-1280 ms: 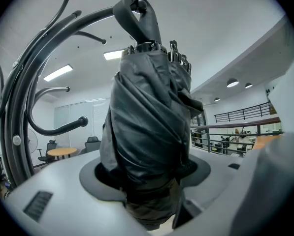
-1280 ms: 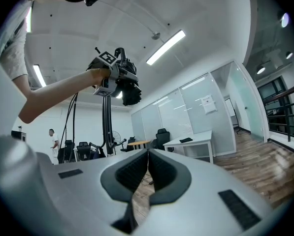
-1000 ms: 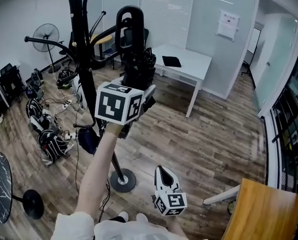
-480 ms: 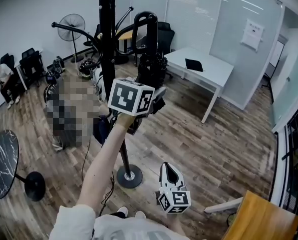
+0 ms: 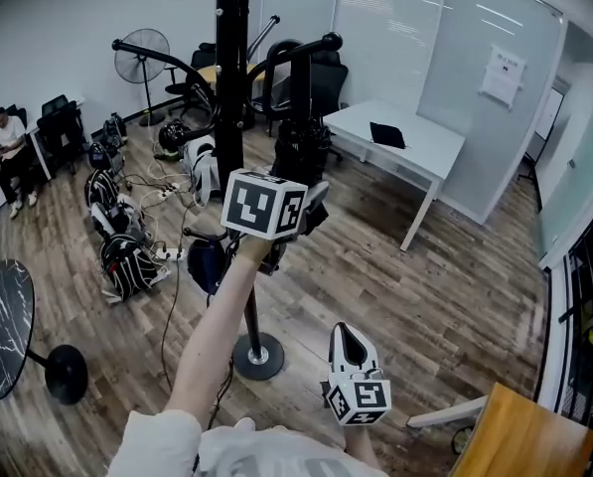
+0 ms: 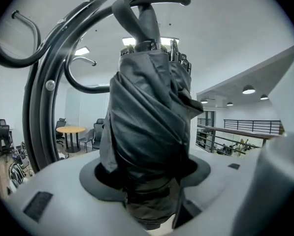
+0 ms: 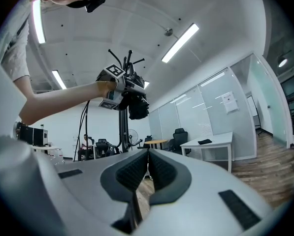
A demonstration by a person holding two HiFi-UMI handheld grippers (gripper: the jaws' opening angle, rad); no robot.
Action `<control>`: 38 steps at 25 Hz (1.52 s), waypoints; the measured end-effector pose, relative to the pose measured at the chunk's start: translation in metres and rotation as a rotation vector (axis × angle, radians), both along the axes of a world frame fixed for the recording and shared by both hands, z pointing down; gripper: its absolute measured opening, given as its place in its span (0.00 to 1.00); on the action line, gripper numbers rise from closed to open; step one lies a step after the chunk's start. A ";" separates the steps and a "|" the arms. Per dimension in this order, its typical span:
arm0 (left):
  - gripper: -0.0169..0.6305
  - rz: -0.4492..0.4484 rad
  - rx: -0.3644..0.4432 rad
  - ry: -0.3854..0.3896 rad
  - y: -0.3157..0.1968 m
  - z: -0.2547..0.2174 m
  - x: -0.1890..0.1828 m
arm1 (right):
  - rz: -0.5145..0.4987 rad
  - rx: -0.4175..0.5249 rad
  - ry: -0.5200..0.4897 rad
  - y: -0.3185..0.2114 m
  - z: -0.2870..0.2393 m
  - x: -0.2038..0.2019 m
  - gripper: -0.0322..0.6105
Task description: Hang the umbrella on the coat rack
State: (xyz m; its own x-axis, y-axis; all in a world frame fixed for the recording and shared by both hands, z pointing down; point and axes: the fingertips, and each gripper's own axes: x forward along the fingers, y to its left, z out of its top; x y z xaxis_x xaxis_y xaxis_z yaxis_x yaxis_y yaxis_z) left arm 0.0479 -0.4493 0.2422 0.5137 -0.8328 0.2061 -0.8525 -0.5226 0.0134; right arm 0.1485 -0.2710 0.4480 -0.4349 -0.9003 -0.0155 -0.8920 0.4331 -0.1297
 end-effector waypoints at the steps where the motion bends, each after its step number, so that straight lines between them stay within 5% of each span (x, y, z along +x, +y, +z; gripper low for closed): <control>1: 0.49 -0.003 -0.002 0.004 -0.001 0.002 -0.005 | -0.005 0.005 0.007 -0.001 -0.001 -0.004 0.10; 19: 0.49 0.008 -0.114 0.126 -0.014 0.069 -0.058 | -0.045 -0.011 0.075 -0.005 0.007 -0.070 0.10; 38: 0.49 0.041 -0.015 0.196 0.009 0.071 -0.082 | -0.027 -0.003 0.109 0.017 0.004 -0.100 0.10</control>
State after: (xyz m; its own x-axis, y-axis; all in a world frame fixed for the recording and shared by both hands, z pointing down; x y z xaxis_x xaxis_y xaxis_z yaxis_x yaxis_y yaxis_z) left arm -0.0343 -0.4404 0.3130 0.5785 -0.8081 0.1107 -0.8109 -0.5552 0.1849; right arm 0.0487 -0.2537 0.4522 -0.4582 -0.8881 0.0361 -0.8887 0.4572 -0.0343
